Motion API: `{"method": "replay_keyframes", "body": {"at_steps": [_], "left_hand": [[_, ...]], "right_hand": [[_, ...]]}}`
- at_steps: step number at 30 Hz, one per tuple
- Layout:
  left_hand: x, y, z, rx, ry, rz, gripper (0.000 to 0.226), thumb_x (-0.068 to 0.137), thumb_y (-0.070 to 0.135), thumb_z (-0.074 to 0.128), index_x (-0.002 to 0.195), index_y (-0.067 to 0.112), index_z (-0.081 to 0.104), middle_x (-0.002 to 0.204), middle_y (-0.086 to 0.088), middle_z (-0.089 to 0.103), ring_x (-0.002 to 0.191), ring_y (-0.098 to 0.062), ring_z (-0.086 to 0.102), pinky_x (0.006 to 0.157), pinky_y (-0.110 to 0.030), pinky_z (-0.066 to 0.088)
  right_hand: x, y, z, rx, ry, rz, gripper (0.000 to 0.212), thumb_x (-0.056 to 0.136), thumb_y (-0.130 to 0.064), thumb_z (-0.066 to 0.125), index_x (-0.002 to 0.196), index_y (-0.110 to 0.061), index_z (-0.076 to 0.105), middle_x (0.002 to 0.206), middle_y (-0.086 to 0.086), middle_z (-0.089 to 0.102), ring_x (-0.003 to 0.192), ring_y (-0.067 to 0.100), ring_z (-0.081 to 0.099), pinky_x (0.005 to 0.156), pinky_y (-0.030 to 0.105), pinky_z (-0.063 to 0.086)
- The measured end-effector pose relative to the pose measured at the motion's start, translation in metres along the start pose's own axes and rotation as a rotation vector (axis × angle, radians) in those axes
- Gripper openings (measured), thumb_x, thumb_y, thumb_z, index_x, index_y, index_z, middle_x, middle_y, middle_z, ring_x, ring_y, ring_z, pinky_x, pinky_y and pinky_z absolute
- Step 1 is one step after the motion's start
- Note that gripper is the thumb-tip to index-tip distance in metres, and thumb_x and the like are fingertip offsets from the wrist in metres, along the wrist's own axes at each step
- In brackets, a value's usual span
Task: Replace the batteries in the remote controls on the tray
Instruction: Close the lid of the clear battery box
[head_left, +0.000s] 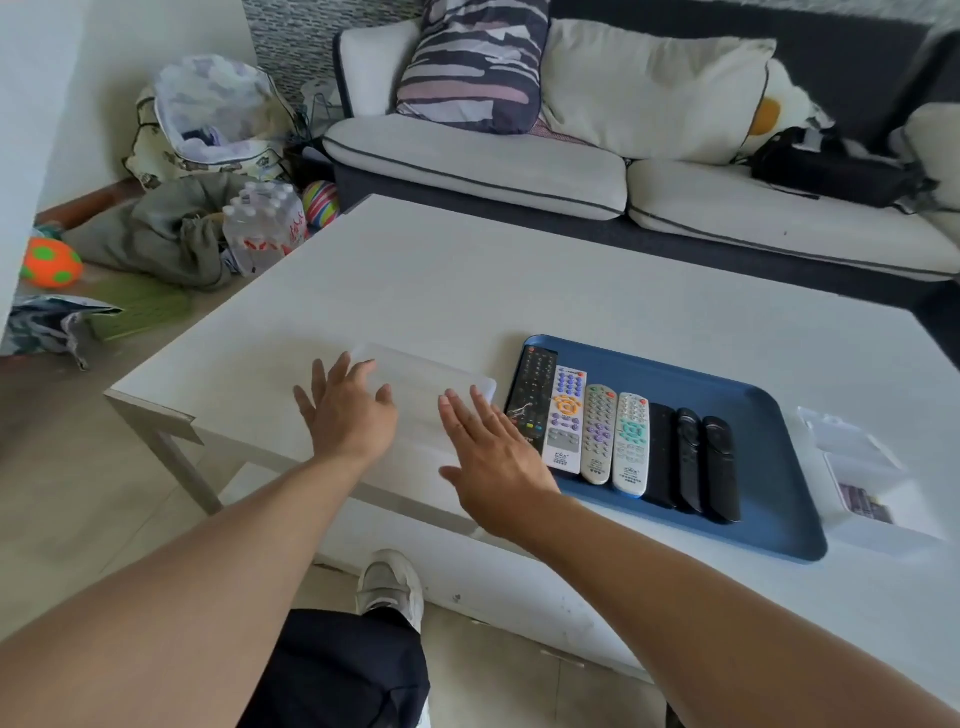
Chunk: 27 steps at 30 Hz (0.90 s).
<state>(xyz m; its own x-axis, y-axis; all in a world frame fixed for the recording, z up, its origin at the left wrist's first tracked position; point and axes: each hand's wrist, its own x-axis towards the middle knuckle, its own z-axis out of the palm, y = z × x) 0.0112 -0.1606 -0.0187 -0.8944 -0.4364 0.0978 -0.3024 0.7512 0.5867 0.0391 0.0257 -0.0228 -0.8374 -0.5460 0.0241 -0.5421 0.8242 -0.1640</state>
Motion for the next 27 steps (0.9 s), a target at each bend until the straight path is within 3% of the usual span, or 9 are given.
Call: {"method": "replay_keyframes", "body": {"at_steps": [2,6,12,19,24,27], "left_hand": [[-0.002,0.009,0.002,-0.016,0.072,0.034,0.041,0.098,0.024,0.056,0.139,0.023,0.053,0.162,-0.001,0.032,0.155,-0.023,0.004,0.123,-0.048,-0.008],[-0.009,0.035,0.016,-0.101,0.134,0.186,0.035,0.093,0.013,0.063,0.127,0.018,0.063,0.152,-0.005,0.047,0.153,-0.025,0.018,0.124,-0.047,-0.004],[-0.026,0.109,0.053,-0.182,0.051,0.344,0.032,0.091,0.012,0.065,0.123,0.016,0.065,0.147,-0.005,0.052,0.151,-0.026,0.023,0.125,-0.043,-0.001],[-0.066,0.188,0.103,-0.296,-0.16,0.548,0.031,0.087,0.012,0.068,0.118,0.013,0.068,0.132,-0.008,0.06,0.134,-0.029,0.047,0.114,-0.045,0.034],[-0.111,0.236,0.129,-0.289,-0.383,0.669,0.033,0.091,0.024,0.069,0.124,0.019,0.065,0.134,0.0,0.06,0.134,-0.019,0.047,0.109,-0.027,0.032],[-0.135,0.255,0.139,-0.24,-0.569,0.759,0.042,0.09,0.034,0.071,0.13,0.026,0.061,0.143,0.008,0.053,0.134,-0.012,0.046,0.109,-0.022,0.032]], "right_hand": [[-0.001,0.002,-0.013,0.133,0.007,0.011,0.074,0.106,-0.039,0.04,0.16,-0.02,-0.007,0.167,-0.007,-0.013,0.151,0.011,-0.019,0.123,0.029,-0.007],[-0.014,0.028,-0.045,0.269,0.166,0.102,0.067,0.101,-0.017,0.042,0.161,-0.017,0.013,0.167,-0.004,0.012,0.154,0.011,0.001,0.12,0.022,0.0],[-0.057,0.107,-0.07,0.284,0.166,0.399,0.066,0.097,-0.009,0.045,0.159,-0.018,0.022,0.166,-0.002,0.02,0.154,0.016,0.007,0.124,0.031,0.01],[-0.125,0.191,-0.088,0.315,0.282,0.717,0.06,0.097,-0.016,0.044,0.156,-0.018,0.032,0.162,0.0,0.03,0.152,0.02,0.016,0.123,0.038,0.018],[-0.177,0.26,-0.097,0.264,0.51,1.137,0.053,0.099,-0.023,0.044,0.152,-0.023,0.038,0.158,0.0,0.036,0.147,0.023,0.023,0.12,0.042,0.02],[-0.202,0.284,-0.082,0.266,0.457,1.292,0.053,0.102,-0.033,0.044,0.153,-0.021,0.035,0.156,0.004,0.039,0.145,0.028,0.027,0.118,0.044,0.023]]}}
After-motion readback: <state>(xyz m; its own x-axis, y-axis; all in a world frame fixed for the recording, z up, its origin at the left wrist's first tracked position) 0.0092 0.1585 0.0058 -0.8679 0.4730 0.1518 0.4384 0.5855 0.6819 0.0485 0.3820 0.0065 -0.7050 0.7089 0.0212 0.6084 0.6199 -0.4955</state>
